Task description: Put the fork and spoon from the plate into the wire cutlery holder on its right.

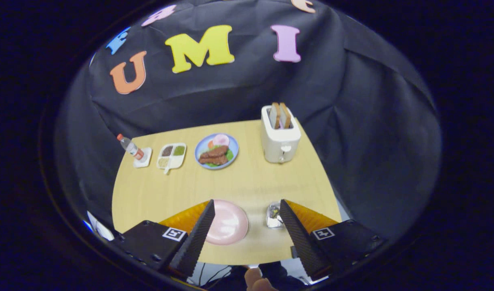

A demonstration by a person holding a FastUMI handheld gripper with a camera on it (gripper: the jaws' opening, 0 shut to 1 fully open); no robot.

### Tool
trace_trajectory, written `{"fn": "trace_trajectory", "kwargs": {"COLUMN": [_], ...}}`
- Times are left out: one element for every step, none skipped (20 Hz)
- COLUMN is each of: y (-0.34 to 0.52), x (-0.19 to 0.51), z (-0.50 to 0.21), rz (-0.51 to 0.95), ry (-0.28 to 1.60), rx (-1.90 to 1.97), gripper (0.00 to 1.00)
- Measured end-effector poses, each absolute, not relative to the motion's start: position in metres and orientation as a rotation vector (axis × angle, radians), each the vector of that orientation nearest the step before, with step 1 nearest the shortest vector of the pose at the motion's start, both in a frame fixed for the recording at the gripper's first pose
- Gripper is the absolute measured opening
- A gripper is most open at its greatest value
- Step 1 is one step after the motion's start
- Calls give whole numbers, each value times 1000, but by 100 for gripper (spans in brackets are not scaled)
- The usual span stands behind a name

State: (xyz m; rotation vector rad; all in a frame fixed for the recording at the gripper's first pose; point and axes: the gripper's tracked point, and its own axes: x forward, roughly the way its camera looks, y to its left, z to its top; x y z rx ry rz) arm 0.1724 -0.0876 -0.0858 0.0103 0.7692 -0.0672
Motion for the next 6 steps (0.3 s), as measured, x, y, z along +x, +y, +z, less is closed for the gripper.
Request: {"fn": "trace_trajectory", "kwargs": {"y": [-78, -70, -61, -49, -37, -30], "x": [173, 173, 171, 169, 163, 161], "z": [-70, -56, -46, -34, -21, -9], "rz": [-78, -85, -88, -85, -88, -94], "ry": [702, 639, 588, 541, 488, 429], "rx": [-8, -22, -35, -46, -59, -70], "gripper": [97, 97, 97, 97, 98, 97]}}
